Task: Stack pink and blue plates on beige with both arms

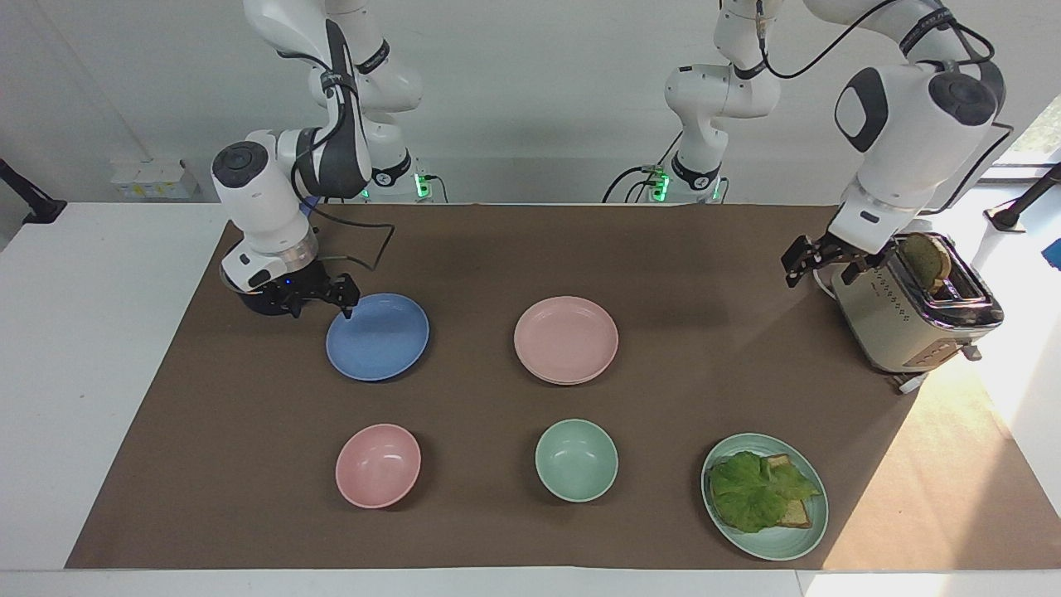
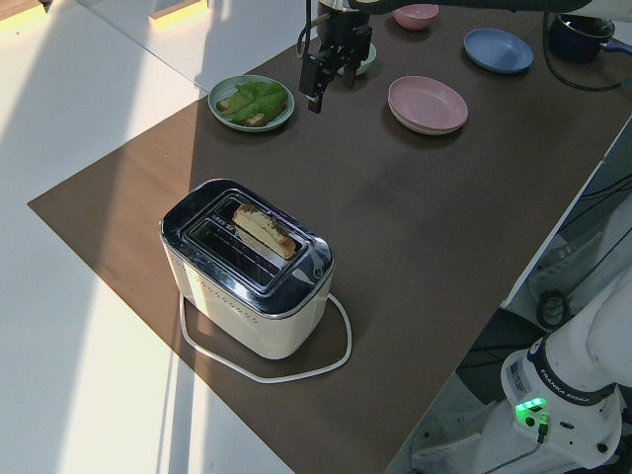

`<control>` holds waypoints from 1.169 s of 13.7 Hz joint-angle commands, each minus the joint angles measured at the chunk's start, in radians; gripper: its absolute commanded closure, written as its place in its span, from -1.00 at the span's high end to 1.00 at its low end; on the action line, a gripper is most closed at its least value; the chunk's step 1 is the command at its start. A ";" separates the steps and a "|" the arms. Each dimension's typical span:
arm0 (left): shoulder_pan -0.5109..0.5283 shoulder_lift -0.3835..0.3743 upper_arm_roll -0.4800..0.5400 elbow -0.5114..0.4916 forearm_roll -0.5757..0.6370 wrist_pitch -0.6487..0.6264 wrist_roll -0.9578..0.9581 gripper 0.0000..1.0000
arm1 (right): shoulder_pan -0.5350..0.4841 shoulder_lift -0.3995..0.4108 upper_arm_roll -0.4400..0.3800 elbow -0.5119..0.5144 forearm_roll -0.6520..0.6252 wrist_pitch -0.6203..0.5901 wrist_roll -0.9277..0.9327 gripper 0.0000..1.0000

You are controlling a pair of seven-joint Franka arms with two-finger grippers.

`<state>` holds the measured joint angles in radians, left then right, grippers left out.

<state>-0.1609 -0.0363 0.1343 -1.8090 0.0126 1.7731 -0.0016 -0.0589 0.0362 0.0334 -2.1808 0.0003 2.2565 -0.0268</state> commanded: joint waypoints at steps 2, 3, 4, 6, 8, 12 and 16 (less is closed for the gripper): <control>0.026 -0.115 -0.010 -0.007 0.021 -0.069 0.006 1.00 | -0.059 0.023 0.005 -0.071 0.079 0.097 -0.137 1.00; 0.027 -0.125 -0.010 -0.009 0.021 -0.069 0.005 1.00 | -0.070 0.034 0.006 -0.083 0.104 0.115 -0.169 1.00; 0.029 -0.125 -0.010 -0.007 0.020 -0.061 0.002 1.00 | -0.074 0.048 0.005 -0.089 0.127 0.138 -0.191 1.00; 0.052 -0.103 -0.010 0.031 0.009 -0.034 0.008 1.00 | -0.094 0.088 0.006 -0.090 0.173 0.167 -0.222 1.00; 0.060 -0.050 -0.010 0.111 0.009 -0.069 0.018 1.00 | -0.096 0.109 0.006 -0.090 0.249 0.169 -0.254 0.72; 0.058 -0.048 -0.010 0.103 0.007 -0.073 0.020 1.00 | -0.096 0.110 0.006 -0.090 0.289 0.155 -0.262 -0.42; 0.052 -0.050 -0.010 0.102 0.009 -0.075 0.022 1.00 | -0.096 0.097 0.005 -0.067 0.334 0.111 -0.260 -1.00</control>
<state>-0.1147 -0.0944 0.1305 -1.7333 0.0139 1.7259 0.0049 -0.1401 0.1512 0.0310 -2.2592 0.2990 2.3994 -0.2537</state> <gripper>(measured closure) 0.000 0.833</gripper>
